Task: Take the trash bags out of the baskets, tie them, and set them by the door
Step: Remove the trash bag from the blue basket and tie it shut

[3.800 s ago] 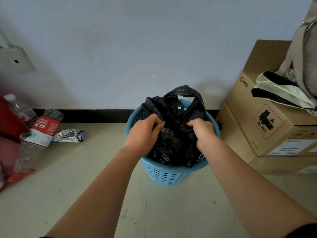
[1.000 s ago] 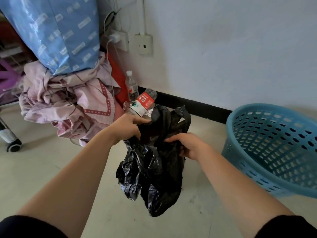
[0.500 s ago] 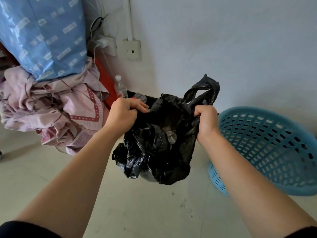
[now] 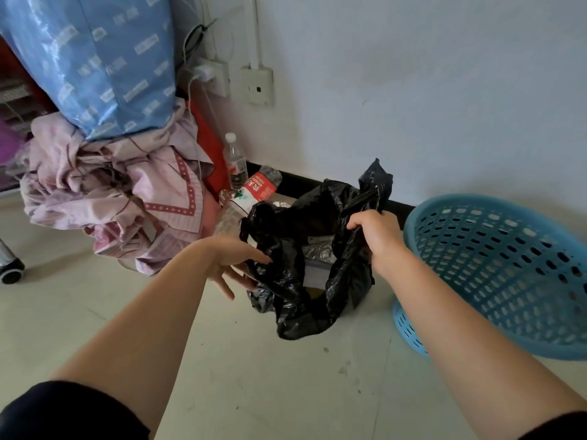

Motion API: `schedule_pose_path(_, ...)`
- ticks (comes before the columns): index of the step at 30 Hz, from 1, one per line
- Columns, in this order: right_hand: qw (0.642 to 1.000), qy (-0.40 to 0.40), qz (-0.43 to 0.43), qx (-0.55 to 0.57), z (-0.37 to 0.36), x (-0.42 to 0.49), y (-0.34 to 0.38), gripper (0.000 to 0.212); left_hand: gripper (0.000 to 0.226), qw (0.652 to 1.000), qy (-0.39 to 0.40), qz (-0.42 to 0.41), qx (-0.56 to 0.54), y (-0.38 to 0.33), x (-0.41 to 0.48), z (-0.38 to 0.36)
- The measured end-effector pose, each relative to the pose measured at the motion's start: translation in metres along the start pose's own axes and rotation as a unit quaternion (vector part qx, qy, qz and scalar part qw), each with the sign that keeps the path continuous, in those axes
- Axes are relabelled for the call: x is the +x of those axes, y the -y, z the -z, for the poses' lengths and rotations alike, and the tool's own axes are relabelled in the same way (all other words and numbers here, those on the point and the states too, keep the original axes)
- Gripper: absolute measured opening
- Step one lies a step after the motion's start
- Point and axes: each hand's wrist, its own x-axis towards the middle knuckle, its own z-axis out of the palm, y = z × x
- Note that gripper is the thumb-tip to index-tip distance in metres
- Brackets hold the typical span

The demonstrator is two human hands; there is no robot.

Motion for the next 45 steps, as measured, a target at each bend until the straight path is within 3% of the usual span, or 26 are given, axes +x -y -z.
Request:
schedule_pose_path(2, 1.0, -0.002, 0.016, -0.004, 0.0, -0.001, 0.003, 0.03, 0.026, 0.998, -0.056, -0.036, 0.013, -0.003, -0.001, 0.001)
schedule_pose_path(4, 0.999, -0.01, 0.036, -0.005, 0.0, -0.001, 0.006, 0.023, 0.017, 0.983, -0.159, -0.085, 0.041, -0.013, -0.005, 0.001)
schedule_pose_path(7, 0.997, -0.037, 0.065, -0.027, 0.002, -0.001, 0.014, 0.035, 0.024, 0.921, -0.341, -0.186, 0.028, -0.033, -0.012, 0.002)
schedule_pose_path(10, 0.992, -0.069, 0.101, -0.043, 0.006, 0.001, 0.024, 0.032, 0.032, 0.862, -0.415, -0.281, -0.078, -0.051, -0.021, -0.001)
schedule_pose_path(15, 0.976, -0.104, 0.183, -0.056, 0.013, 0.003, 0.035, 0.037, 0.024, 0.823, -0.309, -0.371, -0.3, -0.067, -0.032, 0.003)
schedule_pose_path(17, 0.979, -0.107, 0.171, -0.021, 0.018, 0.003, 0.04, 0.032, 0.024, 0.804, -0.258, -0.381, -0.376, -0.07, -0.034, 0.008)
schedule_pose_path(20, 0.992, -0.07, 0.104, 0.031, 0.025, 0.002, 0.05, 0.028, 0.012, 0.789, -0.23, -0.402, -0.403, -0.071, -0.039, 0.011)
schedule_pose_path(23, 0.985, -0.058, 0.139, -0.088, 0.03, 0.0, 0.058, 0.015, 0.03, 0.778, -0.174, -0.413, -0.44, -0.073, -0.042, 0.014)
schedule_pose_path(25, 0.949, -0.099, 0.218, -0.207, 0.034, -0.003, 0.061, 0.008, 0.039, 0.764, -0.164, -0.428, -0.454, -0.074, -0.042, 0.015)
schedule_pose_path(28, 0.865, -0.149, 0.362, -0.314, 0.039, -0.004, 0.064, 0.005, 0.032, 0.748, -0.189, -0.451, -0.449, -0.072, -0.038, 0.013)
schedule_pose_path(30, 0.843, -0.143, 0.416, -0.309, 0.041, -0.006, 0.069, 0.015, 0.036, 0.756, -0.209, -0.458, -0.418, -0.071, -0.038, 0.009)
schedule_pose_path(32, 0.845, -0.119, 0.444, -0.272, 0.04, -0.012, 0.077, 0.02, 0.042, 0.78, -0.247, -0.454, -0.352, -0.07, -0.038, 0.004)
schedule_pose_path(34, 0.855, -0.105, 0.44, -0.254, 0.038, -0.015, 0.082, 0.026, 0.035, 0.793, -0.271, -0.465, -0.286, -0.07, -0.038, 0.0)
schedule_pose_path(37, 0.858, -0.122, 0.419, -0.27, 0.038, -0.017, 0.085, 0.036, 0.027, 0.785, -0.278, -0.499, -0.241, -0.073, -0.034, -0.006)
schedule_pose_path(39, 0.868, -0.124, 0.405, -0.258, 0.039, -0.019, 0.088, 0.041, 0.027, 0.787, -0.266, -0.507, -0.23, -0.076, -0.033, -0.011)
schedule_pose_path(41, 0.876, -0.118, 0.399, -0.244, 0.038, -0.022, 0.09, 0.04, 0.029, 0.81, -0.249, -0.491, -0.203, -0.077, -0.033, -0.014)
schedule_pose_path(45, 0.88, -0.078, 0.414, -0.22, 0.033, -0.03, 0.095, 0.023, 0.049, 0.847, -0.172, -0.465, -0.191, -0.081, -0.038, -0.018)
